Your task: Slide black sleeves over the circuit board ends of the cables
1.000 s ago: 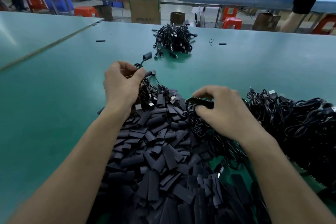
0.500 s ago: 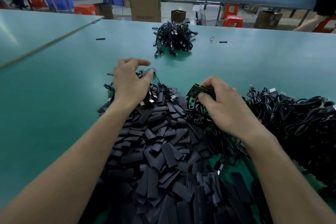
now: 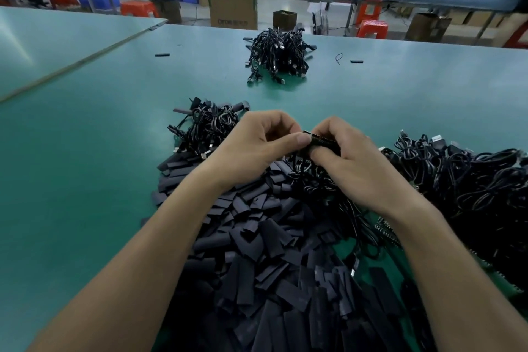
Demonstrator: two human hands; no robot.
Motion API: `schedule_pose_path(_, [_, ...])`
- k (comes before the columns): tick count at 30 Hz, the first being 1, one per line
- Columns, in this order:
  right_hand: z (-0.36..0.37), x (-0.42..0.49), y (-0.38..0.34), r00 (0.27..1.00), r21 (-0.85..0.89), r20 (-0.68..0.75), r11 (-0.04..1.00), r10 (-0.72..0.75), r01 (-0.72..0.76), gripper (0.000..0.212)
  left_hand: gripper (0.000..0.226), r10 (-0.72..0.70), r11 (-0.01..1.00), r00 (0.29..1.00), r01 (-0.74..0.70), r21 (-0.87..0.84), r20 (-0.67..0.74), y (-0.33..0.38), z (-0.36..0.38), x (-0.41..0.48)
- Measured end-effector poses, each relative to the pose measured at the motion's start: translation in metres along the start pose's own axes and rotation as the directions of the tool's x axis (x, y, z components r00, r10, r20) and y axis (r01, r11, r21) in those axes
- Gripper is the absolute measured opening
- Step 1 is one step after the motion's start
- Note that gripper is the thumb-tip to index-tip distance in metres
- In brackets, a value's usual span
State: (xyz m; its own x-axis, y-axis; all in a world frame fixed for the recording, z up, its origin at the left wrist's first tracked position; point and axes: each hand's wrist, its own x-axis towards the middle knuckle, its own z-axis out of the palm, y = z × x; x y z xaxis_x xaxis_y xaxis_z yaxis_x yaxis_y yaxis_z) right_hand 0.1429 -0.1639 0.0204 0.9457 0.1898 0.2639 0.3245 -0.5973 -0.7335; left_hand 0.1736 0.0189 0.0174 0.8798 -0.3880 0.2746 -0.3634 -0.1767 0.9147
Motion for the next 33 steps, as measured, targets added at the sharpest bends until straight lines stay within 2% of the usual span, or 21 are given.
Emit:
schedule_pose_path(12, [-0.007,0.001,0.005,0.992,0.230,0.036,0.967,-0.120,0.109,0.008,0.011,0.078,0.996,0.997,-0.077,-0.047,0.016,-0.001,0.004,-0.002])
schedule_pose_path(18, [-0.012,0.001,0.000,0.988,0.279,0.020,0.950,-0.151,0.140,0.014,0.016,0.047,0.975,0.999,-0.045,-0.219,0.004,-0.002,0.006,-0.002])
schedule_pose_path(20, [-0.012,0.001,-0.002,0.990,0.198,-0.072,0.971,-0.122,0.134,0.018,0.018,0.033,0.968,0.998,-0.044,-0.245,-0.049,-0.001,0.006,-0.001])
schedule_pose_path(22, [-0.012,0.001,0.002,0.966,0.018,-0.246,0.997,-0.075,0.082,0.021,0.017,0.019,0.946,0.993,-0.055,-0.319,-0.115,-0.001,0.006,0.000])
schedule_pose_path(23, [-0.013,0.000,0.003,0.939,-0.066,-0.340,0.997,-0.048,0.028,0.020,0.018,0.013,0.926,0.990,-0.066,-0.372,-0.141,0.000,0.005,0.001])
schedule_pose_path(25, [-0.015,-0.001,0.006,0.868,-0.185,-0.496,0.979,-0.013,-0.091,0.002,0.018,0.019,0.881,0.983,-0.103,-0.463,-0.184,0.004,0.002,0.001])
schedule_pose_path(27, [-0.016,-0.002,0.006,0.828,-0.267,-0.559,0.955,-0.042,-0.131,0.011,0.017,0.053,0.865,0.962,-0.179,-0.469,-0.269,0.011,-0.001,0.001])
schedule_pose_path(30, [-0.013,-0.002,0.002,0.887,-0.298,-0.457,0.952,-0.071,-0.078,0.009,0.016,0.134,0.887,0.876,-0.315,-0.337,-0.464,0.022,-0.005,0.001])
schedule_pose_path(33, [-0.010,-0.003,-0.003,0.966,-0.239,-0.258,0.968,0.008,-0.072,0.010,0.017,0.207,0.935,0.789,-0.333,-0.121,-0.578,0.026,-0.007,0.001])
